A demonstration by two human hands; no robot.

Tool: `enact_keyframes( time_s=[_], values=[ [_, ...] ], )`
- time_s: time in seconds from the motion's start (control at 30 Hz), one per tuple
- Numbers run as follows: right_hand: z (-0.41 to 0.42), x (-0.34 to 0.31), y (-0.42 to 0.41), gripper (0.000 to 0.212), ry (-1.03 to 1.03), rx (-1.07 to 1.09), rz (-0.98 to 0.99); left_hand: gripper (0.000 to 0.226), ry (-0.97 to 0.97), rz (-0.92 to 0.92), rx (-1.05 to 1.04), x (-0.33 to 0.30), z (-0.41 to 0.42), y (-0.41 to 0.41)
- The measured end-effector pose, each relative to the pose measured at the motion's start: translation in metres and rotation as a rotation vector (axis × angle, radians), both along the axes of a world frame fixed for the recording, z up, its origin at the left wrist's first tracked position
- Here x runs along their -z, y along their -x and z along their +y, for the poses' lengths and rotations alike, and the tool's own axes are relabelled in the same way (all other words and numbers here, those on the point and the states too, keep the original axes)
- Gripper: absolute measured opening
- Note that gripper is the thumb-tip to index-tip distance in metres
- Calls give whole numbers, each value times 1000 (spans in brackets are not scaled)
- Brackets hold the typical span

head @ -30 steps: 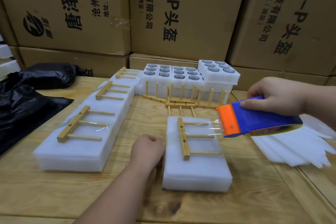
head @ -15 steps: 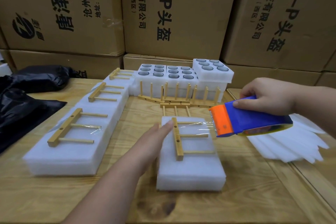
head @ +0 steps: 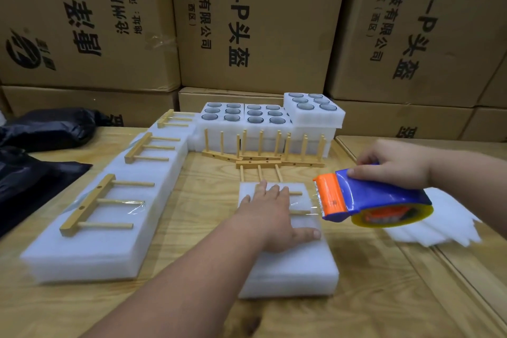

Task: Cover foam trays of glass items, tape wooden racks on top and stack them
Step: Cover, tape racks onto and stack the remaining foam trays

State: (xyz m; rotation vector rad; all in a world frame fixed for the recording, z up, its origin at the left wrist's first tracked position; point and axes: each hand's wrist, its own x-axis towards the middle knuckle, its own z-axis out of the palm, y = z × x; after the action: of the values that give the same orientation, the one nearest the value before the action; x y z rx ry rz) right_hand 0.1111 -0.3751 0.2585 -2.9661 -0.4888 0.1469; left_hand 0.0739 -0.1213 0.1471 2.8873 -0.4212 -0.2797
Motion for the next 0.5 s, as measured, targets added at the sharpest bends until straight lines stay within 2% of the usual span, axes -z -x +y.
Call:
enact_keyframes(
  time_s=[0.07, 0.2, 0.33, 0.5],
  values=[
    [-1, 4, -3, 49, -9, -2, 9, 122, -54, 9, 17, -5, -3, -4],
    [-2, 6, -10, 49, -19, 2, 19, 127, -43, -48, 52, -6, -15, -7],
    [-2, 15, -14, 48, -5, -15, 55, 134, -173, -83, 76, 4, -20, -5],
    [-9, 27, -17, 51, -34, -40, 83, 132, -194, -80, 81, 2, -20, -4]
  ],
)
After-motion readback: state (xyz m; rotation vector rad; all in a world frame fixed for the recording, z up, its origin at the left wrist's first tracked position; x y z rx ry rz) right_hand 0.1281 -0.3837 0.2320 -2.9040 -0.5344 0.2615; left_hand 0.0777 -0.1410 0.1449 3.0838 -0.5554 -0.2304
